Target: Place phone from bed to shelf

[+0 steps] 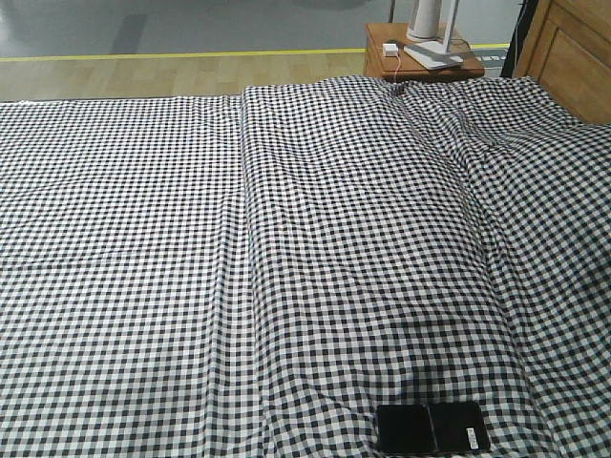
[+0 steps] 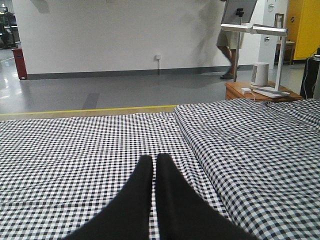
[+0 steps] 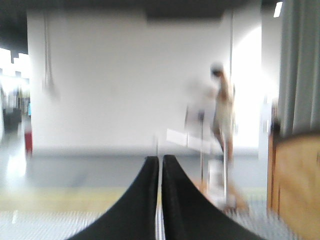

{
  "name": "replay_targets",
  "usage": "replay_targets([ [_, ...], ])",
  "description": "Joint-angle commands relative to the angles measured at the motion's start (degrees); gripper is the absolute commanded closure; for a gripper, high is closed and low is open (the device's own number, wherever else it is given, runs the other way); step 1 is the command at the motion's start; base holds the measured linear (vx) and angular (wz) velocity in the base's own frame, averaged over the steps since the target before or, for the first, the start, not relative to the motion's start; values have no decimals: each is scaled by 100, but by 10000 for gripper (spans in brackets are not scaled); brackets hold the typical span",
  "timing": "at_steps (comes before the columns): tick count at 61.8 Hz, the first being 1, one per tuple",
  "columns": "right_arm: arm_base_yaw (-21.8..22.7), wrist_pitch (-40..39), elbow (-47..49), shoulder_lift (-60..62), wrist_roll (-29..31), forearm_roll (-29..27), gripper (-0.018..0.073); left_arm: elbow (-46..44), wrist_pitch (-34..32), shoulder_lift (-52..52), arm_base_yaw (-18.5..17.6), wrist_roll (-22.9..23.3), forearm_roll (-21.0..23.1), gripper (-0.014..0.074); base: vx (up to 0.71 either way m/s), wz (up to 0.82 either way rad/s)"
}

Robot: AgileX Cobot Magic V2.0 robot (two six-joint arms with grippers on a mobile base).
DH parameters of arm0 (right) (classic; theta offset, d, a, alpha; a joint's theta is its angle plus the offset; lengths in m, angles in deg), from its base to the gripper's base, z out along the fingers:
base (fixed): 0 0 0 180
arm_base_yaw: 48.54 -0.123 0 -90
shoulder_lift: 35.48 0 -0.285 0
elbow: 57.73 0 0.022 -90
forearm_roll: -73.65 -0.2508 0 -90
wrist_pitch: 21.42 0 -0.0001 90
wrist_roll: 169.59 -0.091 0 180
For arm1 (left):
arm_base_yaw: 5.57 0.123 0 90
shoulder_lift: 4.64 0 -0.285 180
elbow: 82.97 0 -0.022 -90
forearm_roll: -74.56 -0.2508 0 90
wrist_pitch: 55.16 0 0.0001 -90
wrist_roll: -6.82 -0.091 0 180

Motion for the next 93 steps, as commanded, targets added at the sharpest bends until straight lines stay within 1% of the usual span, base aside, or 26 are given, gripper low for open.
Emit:
replay_targets([
  [1,36,399,308,-563,12,40,557,-143,-412,42,19,50,56,595,0,0],
  [10,36,1142,302,-1111,12,40,526,-143,-412,42,19,50,56,595,0,0],
  [15,36,1594,302,-1424,12,40,483,-143,-412,42,19,50,56,595,0,0],
  [20,36,1859,302,-1640,12,40,433,-143,-412,42,19,50,56,595,0,0],
  [26,36,2184,302,-1858,12,40,323,-143,-412,42,19,50,56,595,0,0],
  [32,36,2359,302,-2006,12,40,169,-143,-412,42,19,50,56,595,0,0],
  [37,36,2377,302,-2051,12,40,21,-143,-412,42,19,50,56,595,0,0],
  [40,36,2377,302,-2059,7,40,-53,-143,-412,42,19,50,56,595,0,0],
  [44,36,2372,302,-2059,7,40,-141,-143,-412,42,19,50,56,595,0,0],
  [46,36,2372,302,-2059,7,45,-171,-143,-412,42,19,50,56,595,0,0],
  [57,42,2499,302,-2061,-56,45,-156,-143,-412,42,19,50,56,595,0,0],
  [61,103,2625,341,-2101,-218,45,-153,-143,-412,42,19,50,56,595,0,0],
  [64,234,2805,424,-2182,-272,66,-148,-143,-412,42,19,50,56,595,0,0],
  [72,795,3284,749,-2475,-264,72,-139,-143,-412,42,19,50,56,595,0,0],
  [81,1373,3387,984,-2942,-72,-18,-124,-143,-412,42,19,50,56,595,0,0],
  [86,1736,3431,1016,-3325,223,-181,-116,-143,-412,42,19,50,56,595,0,0],
  [93,2282,3439,1016,-3963,768,-702,-112,-143,-412,42,19,50,56,595,0,0],
])
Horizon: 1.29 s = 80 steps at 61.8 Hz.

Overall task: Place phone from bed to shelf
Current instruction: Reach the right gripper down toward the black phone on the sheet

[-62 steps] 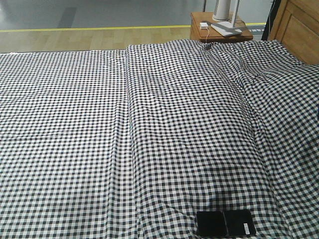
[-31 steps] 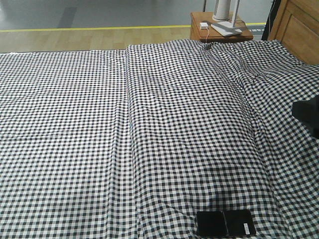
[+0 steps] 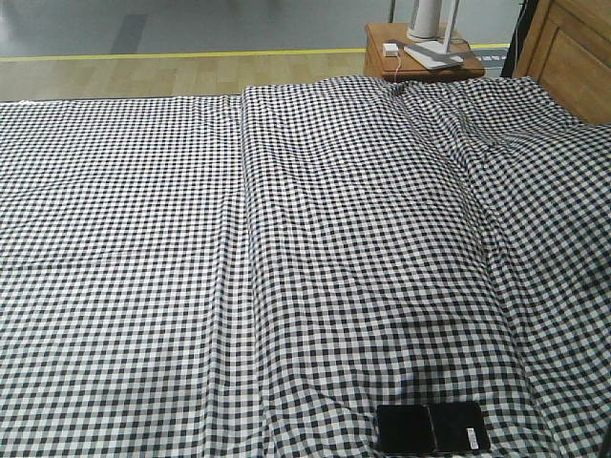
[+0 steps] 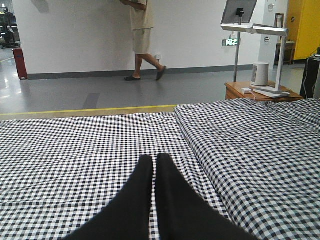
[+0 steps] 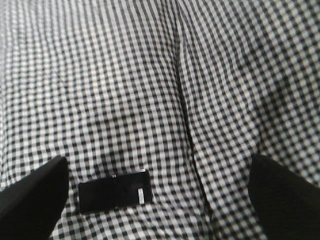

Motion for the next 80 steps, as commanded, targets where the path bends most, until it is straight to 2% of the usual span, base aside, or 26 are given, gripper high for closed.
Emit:
replay_targets([
  [1,453,-249,184,-458,543,-486,-112,-143,-412,42,19,50,56,595,0,0],
  [14,1306,-396,184,-1790,2089,-1822,-104,-143,-412,42,19,50,56,595,0,0],
  [26,1650,-476,184,-2981,3288,-2666,-99,-143,-412,42,19,50,56,595,0,0],
  [37,1664,-755,202,-4053,3960,-2931,-95,-143,-412,42,19,50,56,595,0,0],
  [43,1664,-648,327,-4618,4310,-3069,-95,-143,-412,42,19,50,56,595,0,0],
  [54,1664,-74,760,-5695,5065,-3472,-92,-143,-412,42,19,50,56,595,0,0],
  [69,1635,788,1398,-6982,5417,-3616,-87,-143,-412,42,19,50,56,595,0,0],
  [80,1635,1417,1696,-7603,5874,-4273,-77,-143,-412,42,19,50,56,595,0,0],
])
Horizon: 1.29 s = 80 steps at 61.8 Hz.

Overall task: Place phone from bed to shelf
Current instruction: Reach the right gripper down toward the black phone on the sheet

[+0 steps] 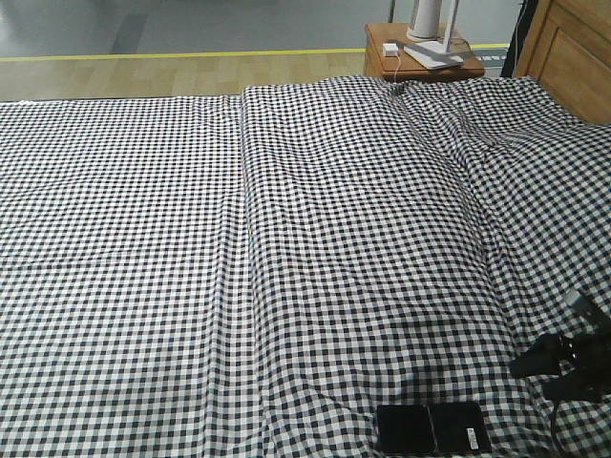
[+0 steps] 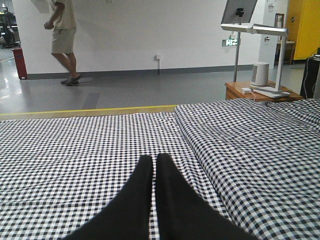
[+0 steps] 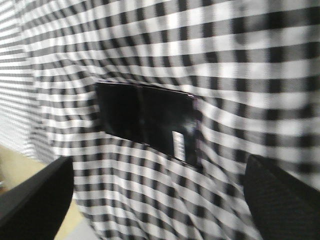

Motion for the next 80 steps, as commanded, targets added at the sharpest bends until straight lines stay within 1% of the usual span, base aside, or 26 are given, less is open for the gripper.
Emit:
replay_targets([
  [1,11,682,207,39,365,-552,-75,-143,-412,42,19,50,56,595,0,0],
  [9,11,899,299,-268,584,-870,-67,-143,-412,42,19,50,56,595,0,0],
  [27,11,1003,318,-815,876,-1058,-55,-143,-412,42,19,50,56,595,0,0],
  [37,11,882,326,-1074,1027,-1091,-50,-143,-412,42,19,50,56,595,0,0],
  [53,11,1153,604,-1464,1019,-1168,-42,-143,-412,42,19,50,56,595,0,0],
  [80,-37,1239,697,-1843,1056,-1253,-35,-143,-412,42,19,50,56,595,0,0],
])
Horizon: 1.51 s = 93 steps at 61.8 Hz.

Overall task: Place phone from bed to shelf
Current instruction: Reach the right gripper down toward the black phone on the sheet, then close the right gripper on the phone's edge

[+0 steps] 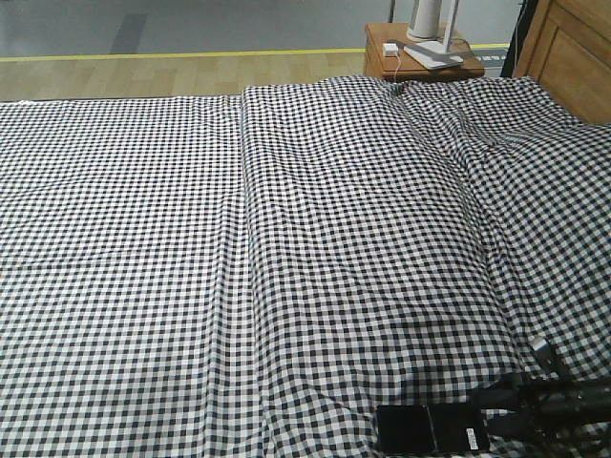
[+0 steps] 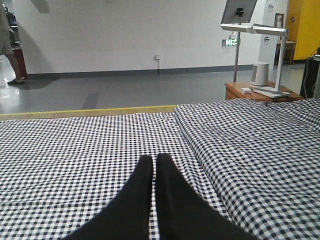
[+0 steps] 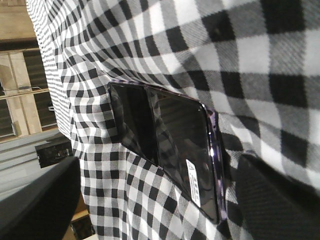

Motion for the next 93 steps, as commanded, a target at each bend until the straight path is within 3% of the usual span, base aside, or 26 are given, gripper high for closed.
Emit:
replay_targets([
  [1,-46,576,61,206,103,-89,-35,-143,-412,42,19,50,56,595,0,0],
  [35,-908,772,73,115,211,-212,-34,-143,-412,42,19,50,56,595,0,0],
  [43,-909,772,73,115,193,-183,-14,-143,-412,42,19,50,56,595,0,0],
  [57,-894,772,73,115,117,-87,182,-143,-412,42,19,50,56,595,0,0],
  [72,-894,772,73,154,94,-87,576,-143,-412,42,19,50,56,595,0,0],
  [93,-907,778,-52,695,236,135,564,-143,-412,42,19,50,56,595,0,0],
])
